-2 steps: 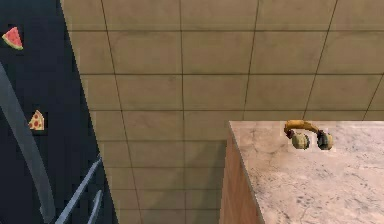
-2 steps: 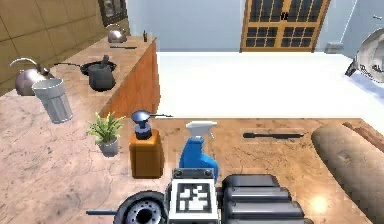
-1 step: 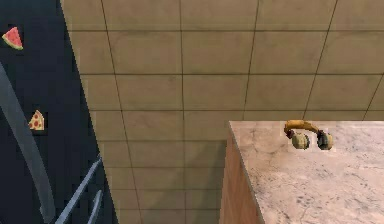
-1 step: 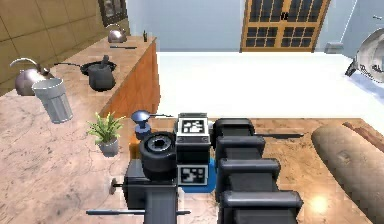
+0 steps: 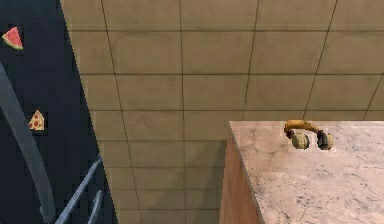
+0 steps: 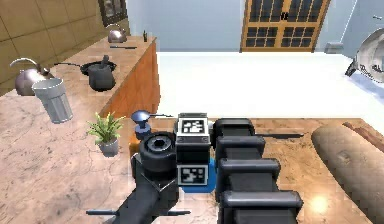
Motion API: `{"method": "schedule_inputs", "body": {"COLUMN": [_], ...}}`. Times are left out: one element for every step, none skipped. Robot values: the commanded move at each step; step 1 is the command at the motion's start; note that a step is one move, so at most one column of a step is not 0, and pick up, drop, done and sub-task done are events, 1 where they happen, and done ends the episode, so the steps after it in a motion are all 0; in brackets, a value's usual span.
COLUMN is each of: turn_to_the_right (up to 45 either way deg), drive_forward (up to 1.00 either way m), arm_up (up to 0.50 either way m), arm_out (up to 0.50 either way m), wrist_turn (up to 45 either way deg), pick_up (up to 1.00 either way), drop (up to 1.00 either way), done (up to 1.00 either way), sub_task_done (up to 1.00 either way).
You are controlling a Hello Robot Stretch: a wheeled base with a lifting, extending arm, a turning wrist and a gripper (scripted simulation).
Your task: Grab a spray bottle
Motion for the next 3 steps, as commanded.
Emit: {"method": "schedule_inputs", "body": {"turn_to_the_right": [0.0, 0.0, 0.0], "drive_forward": [0.00, 0.00, 0.00], "arm_up": [0.00, 0.00, 0.00], "arm_out": [0.00, 0.00, 0.00], "wrist_turn": [45.0, 45.0, 42.0], "pick_up": [0.00, 0.00, 0.00], "drop": [0.00, 0.00, 0.00], "done": [0.00, 0.00, 0.00], "sub_task_done": [0.00, 0.00, 0.00]}}
